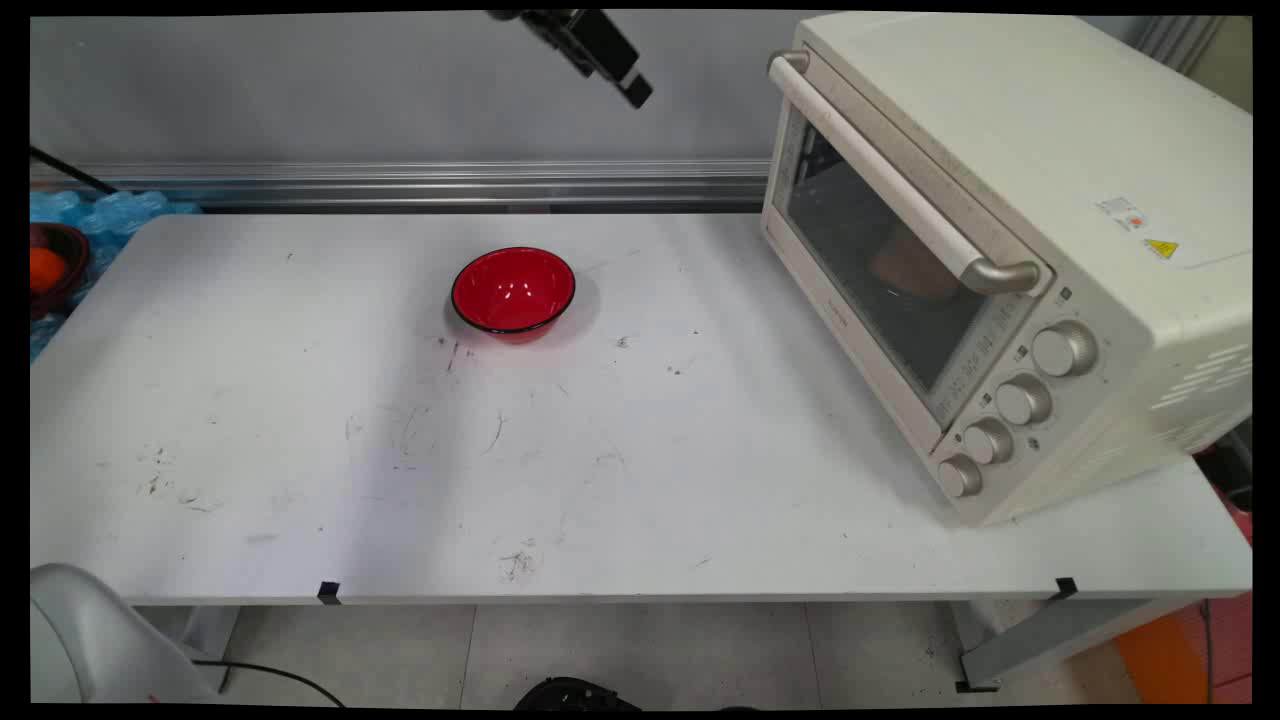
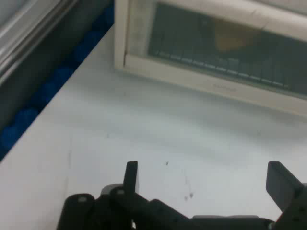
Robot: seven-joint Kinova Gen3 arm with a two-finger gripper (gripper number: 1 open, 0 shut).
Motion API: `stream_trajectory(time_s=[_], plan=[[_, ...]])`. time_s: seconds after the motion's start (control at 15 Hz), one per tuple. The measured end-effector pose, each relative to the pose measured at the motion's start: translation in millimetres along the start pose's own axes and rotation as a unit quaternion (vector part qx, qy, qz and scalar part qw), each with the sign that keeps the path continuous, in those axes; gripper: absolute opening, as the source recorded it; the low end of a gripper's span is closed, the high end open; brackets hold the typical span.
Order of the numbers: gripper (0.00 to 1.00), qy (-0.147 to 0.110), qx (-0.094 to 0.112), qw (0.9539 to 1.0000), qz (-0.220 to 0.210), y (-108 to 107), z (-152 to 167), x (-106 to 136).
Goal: Open the oven
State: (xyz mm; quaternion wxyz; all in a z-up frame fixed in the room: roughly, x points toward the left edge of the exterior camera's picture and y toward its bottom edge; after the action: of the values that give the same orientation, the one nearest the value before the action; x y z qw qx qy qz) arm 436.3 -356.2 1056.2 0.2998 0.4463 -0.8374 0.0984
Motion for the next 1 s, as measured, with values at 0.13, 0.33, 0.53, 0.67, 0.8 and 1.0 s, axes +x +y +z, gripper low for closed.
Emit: stream_trajectory(time_s=[0.13, 0.33, 0.53, 0.67, 0.8, 1.0], plan=[[1.00, 0.002, -0.002, 0.9998, 0.019, 7, 0, 11], [1.00, 0.009, -0.007, 0.9984, 0.055, 19, 1, 32], [1.00, 0.018, -0.013, 0.9949, 0.098, 35, 4, 57], [1.00, 0.021, -0.018, 0.9918, 0.125, 47, 8, 73], [1.00, 0.021, -0.021, 0.9890, 0.145, 57, 12, 86], [1.00, 0.017, -0.021, 0.9859, 0.165, 72, 24, 102]])
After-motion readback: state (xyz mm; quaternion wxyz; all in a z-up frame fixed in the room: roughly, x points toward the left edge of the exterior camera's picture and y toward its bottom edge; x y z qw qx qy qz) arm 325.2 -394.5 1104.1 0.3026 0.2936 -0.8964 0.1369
